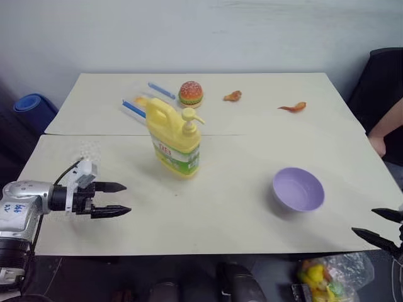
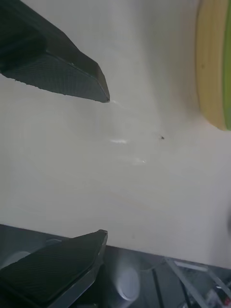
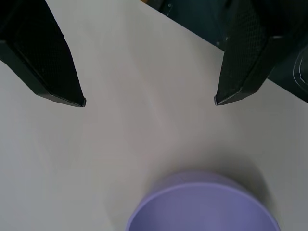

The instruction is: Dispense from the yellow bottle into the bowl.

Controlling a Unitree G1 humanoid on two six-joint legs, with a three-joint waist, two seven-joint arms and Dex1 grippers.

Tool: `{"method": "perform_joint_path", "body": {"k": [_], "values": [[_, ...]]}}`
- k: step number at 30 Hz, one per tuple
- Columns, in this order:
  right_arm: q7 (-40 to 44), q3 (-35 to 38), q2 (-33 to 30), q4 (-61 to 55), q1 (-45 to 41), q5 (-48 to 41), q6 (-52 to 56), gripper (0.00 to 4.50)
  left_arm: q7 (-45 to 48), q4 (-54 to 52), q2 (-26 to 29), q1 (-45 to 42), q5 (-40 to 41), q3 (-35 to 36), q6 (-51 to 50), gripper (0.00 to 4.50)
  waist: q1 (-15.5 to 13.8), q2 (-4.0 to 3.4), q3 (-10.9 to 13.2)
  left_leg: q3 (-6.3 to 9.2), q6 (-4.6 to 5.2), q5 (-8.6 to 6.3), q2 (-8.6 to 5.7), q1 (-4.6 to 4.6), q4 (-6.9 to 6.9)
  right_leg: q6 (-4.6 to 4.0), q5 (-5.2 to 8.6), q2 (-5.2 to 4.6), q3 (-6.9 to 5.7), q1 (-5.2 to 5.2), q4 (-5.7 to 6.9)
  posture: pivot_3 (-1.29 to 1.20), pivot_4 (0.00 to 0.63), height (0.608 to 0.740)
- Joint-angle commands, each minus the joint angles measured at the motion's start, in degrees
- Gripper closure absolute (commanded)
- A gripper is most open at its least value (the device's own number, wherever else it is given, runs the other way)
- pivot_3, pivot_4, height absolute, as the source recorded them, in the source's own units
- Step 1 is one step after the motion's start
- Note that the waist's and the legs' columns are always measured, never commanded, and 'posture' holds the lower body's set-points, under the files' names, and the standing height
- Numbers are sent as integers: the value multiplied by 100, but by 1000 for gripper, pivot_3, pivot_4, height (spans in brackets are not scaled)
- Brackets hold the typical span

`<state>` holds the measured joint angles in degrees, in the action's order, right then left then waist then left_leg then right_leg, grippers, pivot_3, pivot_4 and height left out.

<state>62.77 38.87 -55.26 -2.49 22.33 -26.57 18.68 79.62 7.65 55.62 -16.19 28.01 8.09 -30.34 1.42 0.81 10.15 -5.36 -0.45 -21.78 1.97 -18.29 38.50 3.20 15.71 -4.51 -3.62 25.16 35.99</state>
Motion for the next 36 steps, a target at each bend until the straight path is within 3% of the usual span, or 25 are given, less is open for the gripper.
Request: {"method": "perform_joint_path", "body": {"k": [1, 4, 8, 12, 17, 27, 30, 36], "values": [[-26, 515, -61, -1715, 122, -717, 709, 26, 312, -1380, 374, -594, 998, 238, -844, 0, -8, 4, 3, 7, -2, 0, 1, -5, 6, 0, 0, 0, -3, 0, 1, 0, 150, 740], [-306, 221, -201, -2598, -28, -813, 1152, 26, 518, -2066, 487, -1149, 1482, 7, -1249, 0, -18, 3, 2, 13, -6, -4, 4, -3, 25, 1, -1, 4, -3, -19, -1, 0, 150, 740], [-1091, -759, -185, -3329, -847, -1031, 1840, 26, 1060, -2576, 584, -1799, 1584, -505, -1188, 0, 9, 4, 3, 12, -3, -8, 2, 2, 40, 3, 0, 12, -2, -52, -11, 0, 150, 740], [-1573, -1814, -180, -3453, -1286, -478, 2008, 26, 1288, -2628, 632, -2205, 1517, -1063, -742, 0, -6, 4, 5, 13, -5, -8, -9, 2, 52, 3, 0, 32, 4, -46, -11, 0, 150, 740], [-2195, -2621, -4, -3234, -1458, 129, 2200, 26, 1279, -2300, 373, -2755, 1401, -1553, -450, 0, -127, 7, 5, 9, -2, -9, -17, -14, 64, 6, -2, 78, 22, -17, -11, 0, 150, 740], [-2605, -3095, 562, -2800, -1550, 509, 2198, 26, 1265, -2045, 102, -2966, 1302, -1737, -133, 0, -134, 9, 6, -6, 3, -10, -15, -26, 71, 12, -5, 98, 48, 4, -6, 0, 150, 740], [-2580, -3141, 644, -2579, -1560, 596, 2054, 596, 1235, -1984, 73, -2974, 1245, -1738, -31, 0, -141, 9, 6, -6, 6, -11, -15, -26, 71, 12, -5, 98, 48, 5, -6, 0, 150, 740], [-2577, -3235, 767, -2171, -1678, 787, 1843, 2647, 1245, -1888, 48, -2998, 1202, -1739, 64, 0, -134, 10, 6, -8, 10, -11, -16, -27, 71, 13, -6, 99, 50, 6, -5, 0, 150, 740]]}}
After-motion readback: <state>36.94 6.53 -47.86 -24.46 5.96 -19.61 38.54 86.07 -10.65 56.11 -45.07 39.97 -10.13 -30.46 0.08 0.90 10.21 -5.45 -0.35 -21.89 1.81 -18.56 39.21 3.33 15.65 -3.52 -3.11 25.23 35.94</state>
